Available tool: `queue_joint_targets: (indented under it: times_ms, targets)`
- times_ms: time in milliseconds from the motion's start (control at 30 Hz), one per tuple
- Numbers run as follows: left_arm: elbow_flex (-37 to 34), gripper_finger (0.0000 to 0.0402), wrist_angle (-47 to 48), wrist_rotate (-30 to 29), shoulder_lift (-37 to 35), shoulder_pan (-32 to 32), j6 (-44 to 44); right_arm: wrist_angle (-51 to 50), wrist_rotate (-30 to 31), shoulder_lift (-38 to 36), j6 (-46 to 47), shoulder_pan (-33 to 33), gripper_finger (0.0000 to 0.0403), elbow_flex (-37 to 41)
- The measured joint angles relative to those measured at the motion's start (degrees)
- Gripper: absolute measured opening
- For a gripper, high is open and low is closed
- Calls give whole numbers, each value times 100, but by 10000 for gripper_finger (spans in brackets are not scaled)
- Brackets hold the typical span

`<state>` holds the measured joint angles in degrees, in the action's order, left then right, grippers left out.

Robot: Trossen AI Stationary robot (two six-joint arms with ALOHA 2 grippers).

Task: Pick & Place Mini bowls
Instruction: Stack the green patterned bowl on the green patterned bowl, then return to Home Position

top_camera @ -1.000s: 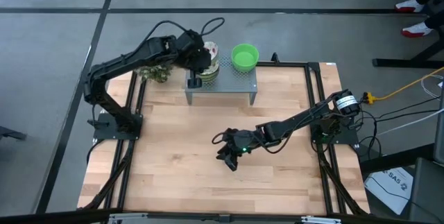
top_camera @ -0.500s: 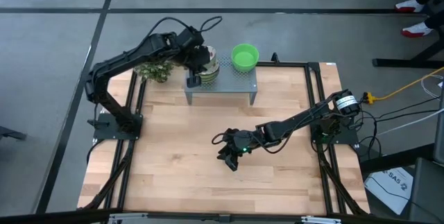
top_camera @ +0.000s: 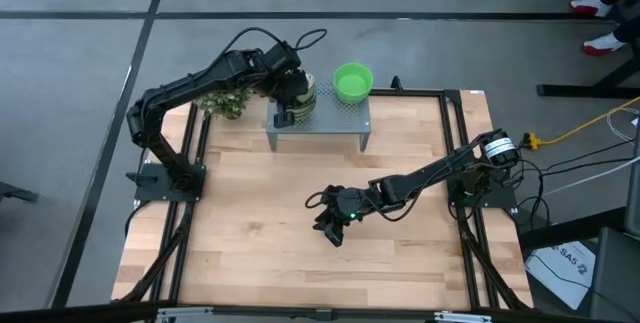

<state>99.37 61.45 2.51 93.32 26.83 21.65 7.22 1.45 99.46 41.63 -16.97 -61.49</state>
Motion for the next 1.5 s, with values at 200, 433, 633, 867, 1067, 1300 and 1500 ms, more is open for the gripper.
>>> queue_joint_targets:
  times_ms: [200,433,633,867,1067,1300,1500]
  targets:
    - [0,61,2,-23,0,-11,-5,-2,0,0,-2,0,126,0]
    - [0,87,-2,-123,-50,-28,-92,-2,-2,0,-4,0,126,0]
    - [0,104,-52,-274,-322,-66,-93,-4,-2,0,-4,0,126,0]
    - [0,111,-50,-276,-653,-105,-157,-4,0,0,-4,21,126,0]
    - [0,108,-69,-253,-1009,-287,-474,-4,139,0,36,22,126,0]
    - [0,111,-130,-273,-1447,-589,-802,-4,140,0,136,22,126,0]
    - [2,107,-319,-287,-1585,-773,-804,15,155,0,142,23,126,0]
